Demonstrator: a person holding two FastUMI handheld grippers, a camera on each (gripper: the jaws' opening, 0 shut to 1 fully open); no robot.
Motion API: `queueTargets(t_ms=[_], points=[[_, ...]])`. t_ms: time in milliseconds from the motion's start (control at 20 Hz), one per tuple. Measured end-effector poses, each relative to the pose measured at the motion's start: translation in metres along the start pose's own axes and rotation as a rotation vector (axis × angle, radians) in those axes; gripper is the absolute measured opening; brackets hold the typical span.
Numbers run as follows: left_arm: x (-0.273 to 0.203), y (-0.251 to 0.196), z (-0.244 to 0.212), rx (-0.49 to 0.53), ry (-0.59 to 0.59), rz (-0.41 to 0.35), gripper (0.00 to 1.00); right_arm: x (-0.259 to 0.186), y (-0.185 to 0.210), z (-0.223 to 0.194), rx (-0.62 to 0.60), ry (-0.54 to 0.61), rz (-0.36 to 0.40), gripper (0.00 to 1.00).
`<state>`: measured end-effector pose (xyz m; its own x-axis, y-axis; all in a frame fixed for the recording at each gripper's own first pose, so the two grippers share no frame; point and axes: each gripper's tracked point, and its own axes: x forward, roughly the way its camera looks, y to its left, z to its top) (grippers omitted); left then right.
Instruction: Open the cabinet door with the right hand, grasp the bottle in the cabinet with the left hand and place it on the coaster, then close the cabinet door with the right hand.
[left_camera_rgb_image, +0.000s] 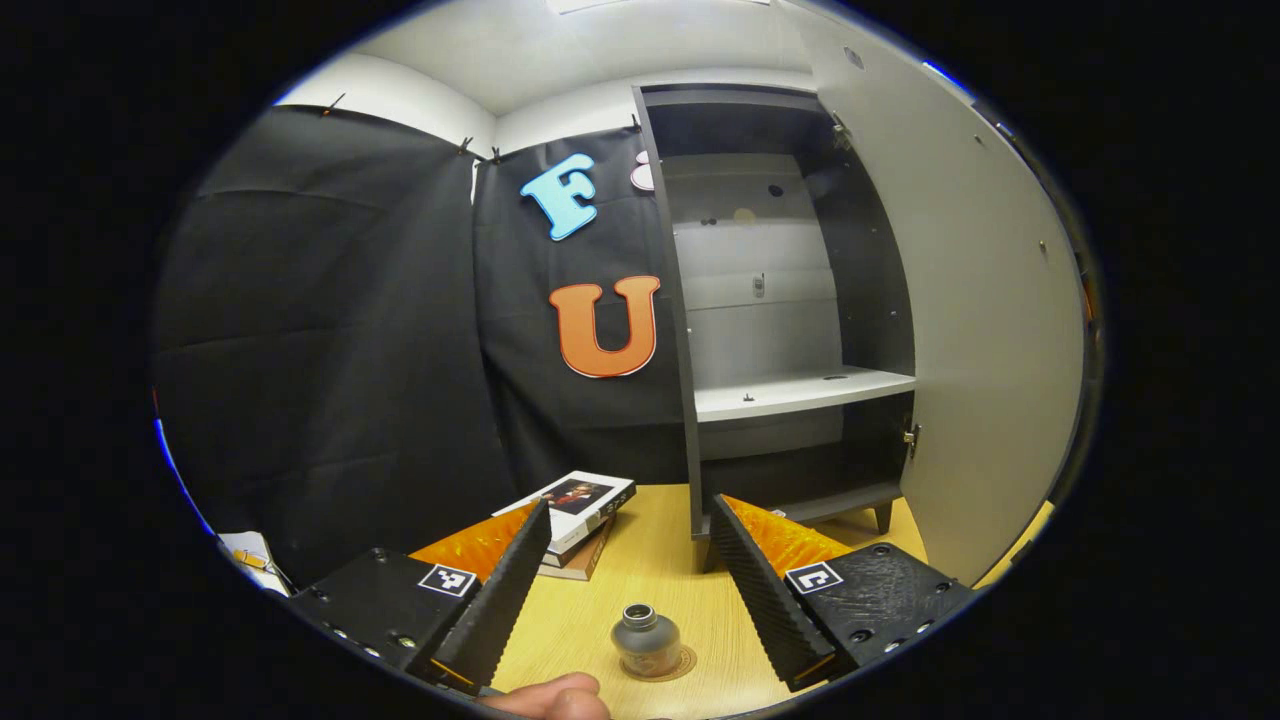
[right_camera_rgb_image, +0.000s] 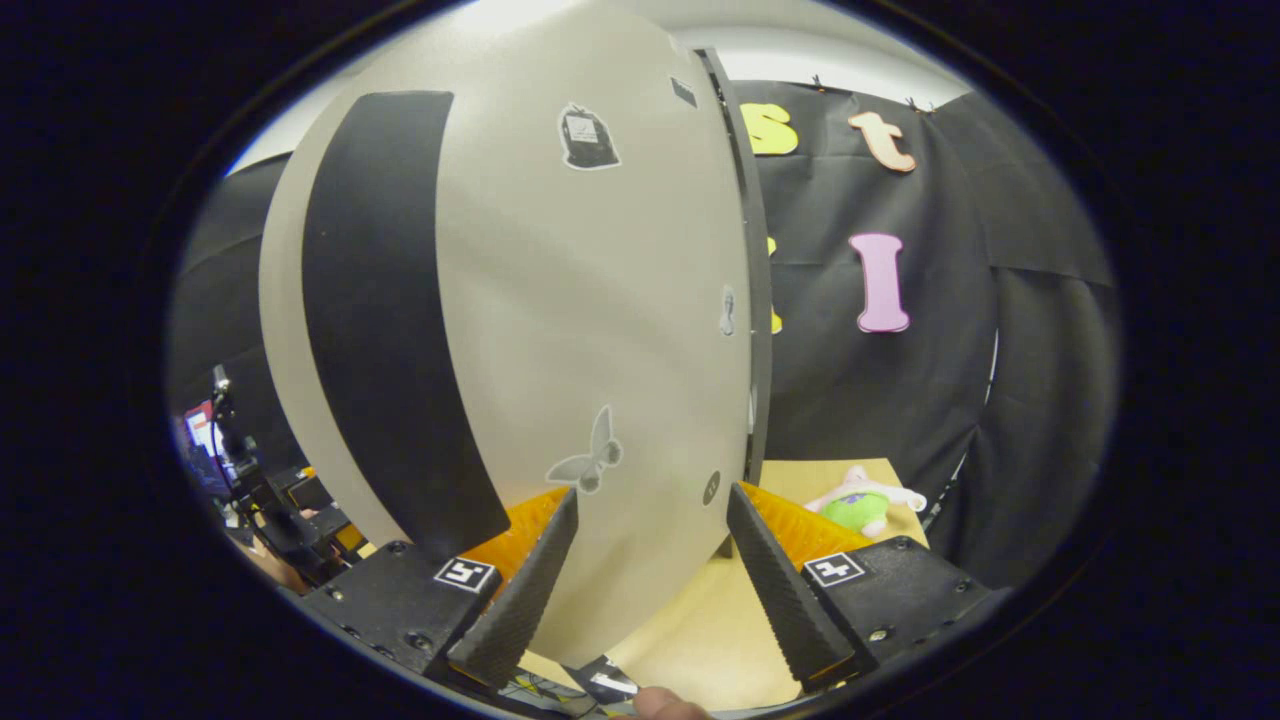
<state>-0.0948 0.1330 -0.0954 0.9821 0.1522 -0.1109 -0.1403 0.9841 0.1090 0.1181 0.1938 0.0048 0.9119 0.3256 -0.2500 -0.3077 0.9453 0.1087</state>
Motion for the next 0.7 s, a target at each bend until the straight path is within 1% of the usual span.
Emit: queueTargets(t_ms=[300, 700], points=[[-0.006, 0.009, 0.001, -0.001, 0.005, 0.055, 0.96, 0.014, 0.017, 0.004, -0.041, -0.001, 0.072, 0.97], [-0.021, 0.042, -0.006, 0.008, 0.027, 0.162, 0.96, 0.045, 0.044, 0.001, -0.115, 0.016, 0.161, 0.98]])
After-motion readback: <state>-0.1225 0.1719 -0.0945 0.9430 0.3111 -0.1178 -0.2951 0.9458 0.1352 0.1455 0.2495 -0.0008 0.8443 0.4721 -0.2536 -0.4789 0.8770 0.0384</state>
